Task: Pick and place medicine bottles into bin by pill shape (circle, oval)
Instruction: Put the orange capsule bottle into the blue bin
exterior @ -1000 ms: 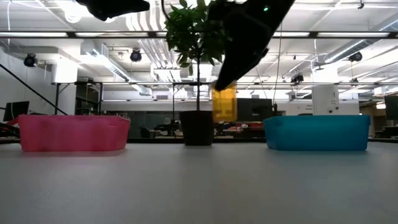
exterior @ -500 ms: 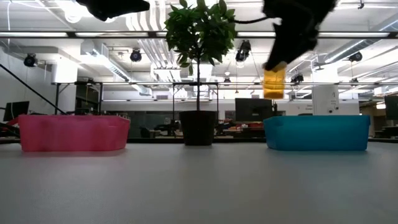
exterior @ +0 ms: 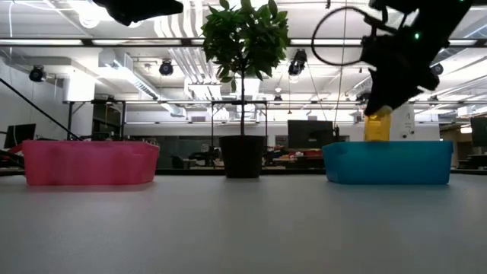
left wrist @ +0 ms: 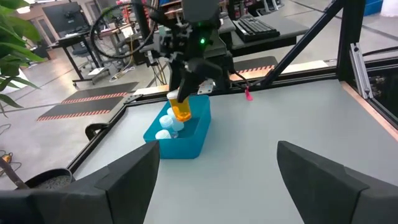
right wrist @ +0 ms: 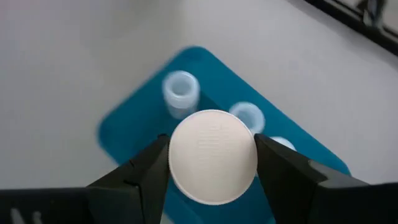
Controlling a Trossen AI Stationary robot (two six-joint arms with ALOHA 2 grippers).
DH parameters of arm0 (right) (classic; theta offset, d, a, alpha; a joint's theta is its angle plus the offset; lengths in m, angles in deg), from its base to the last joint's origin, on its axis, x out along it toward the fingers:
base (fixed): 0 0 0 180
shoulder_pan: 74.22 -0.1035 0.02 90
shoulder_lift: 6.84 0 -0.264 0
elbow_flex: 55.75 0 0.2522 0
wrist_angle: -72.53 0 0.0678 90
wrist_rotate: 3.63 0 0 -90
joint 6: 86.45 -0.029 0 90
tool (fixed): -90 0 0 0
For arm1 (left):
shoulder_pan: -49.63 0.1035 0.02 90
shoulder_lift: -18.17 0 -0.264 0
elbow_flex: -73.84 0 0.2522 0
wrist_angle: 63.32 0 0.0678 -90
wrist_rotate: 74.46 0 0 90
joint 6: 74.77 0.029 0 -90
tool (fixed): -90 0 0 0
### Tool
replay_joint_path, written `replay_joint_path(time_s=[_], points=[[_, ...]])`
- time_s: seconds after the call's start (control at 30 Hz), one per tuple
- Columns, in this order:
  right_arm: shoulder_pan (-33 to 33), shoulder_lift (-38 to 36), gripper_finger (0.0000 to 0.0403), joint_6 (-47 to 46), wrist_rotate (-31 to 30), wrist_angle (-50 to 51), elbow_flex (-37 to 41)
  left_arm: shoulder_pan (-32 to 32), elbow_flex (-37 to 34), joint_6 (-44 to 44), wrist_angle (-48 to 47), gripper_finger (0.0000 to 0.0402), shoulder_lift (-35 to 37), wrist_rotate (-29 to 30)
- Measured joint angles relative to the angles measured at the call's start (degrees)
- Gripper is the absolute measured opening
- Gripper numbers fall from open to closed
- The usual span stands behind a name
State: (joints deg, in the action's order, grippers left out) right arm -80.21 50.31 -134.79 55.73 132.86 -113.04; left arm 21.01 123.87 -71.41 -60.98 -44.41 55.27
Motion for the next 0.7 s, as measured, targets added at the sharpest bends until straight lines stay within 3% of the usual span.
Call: replay_joint_path(time_s=[0.7], points=[[3.32, 9.2, 0.0203, -5.79, 0.02, -5.59, 3.56, 0.02, -0.04, 0.0, 0.02, 0.0303, 0.0, 0.0]])
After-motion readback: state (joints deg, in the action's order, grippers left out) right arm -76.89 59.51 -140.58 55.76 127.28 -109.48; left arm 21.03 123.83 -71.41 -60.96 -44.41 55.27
